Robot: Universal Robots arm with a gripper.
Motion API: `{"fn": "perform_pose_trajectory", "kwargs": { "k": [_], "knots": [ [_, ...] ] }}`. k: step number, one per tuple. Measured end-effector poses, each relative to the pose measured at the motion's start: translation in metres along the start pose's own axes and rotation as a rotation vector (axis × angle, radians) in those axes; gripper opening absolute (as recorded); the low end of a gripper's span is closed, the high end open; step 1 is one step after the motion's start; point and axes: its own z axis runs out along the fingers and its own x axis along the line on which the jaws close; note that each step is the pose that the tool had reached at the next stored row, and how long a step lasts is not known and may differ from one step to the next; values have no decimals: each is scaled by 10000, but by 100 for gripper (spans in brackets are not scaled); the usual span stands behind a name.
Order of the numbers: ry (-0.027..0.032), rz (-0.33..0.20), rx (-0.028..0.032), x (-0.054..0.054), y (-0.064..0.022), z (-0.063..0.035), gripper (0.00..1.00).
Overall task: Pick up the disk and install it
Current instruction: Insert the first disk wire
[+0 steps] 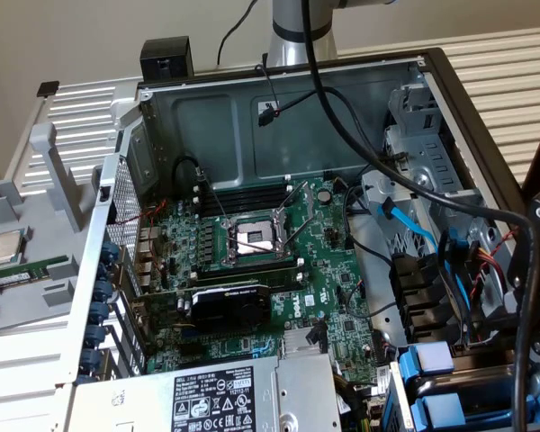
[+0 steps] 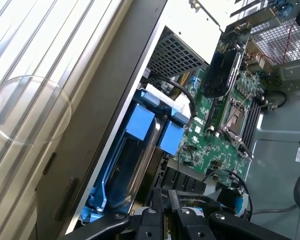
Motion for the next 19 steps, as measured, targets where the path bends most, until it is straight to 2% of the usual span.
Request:
{"fn": "perform_pose_trajectory", "kwargs": {
  "k": [6,10,14,19],
  "knots": [
    [-6,5,-10,-1,0,-1,16],
    [11,10,-15,-36,4,-53,16],
    [119,16,-21,-85,6,-108,16],
    [360,79,-84,-101,14,-127,16]
  ]
}}
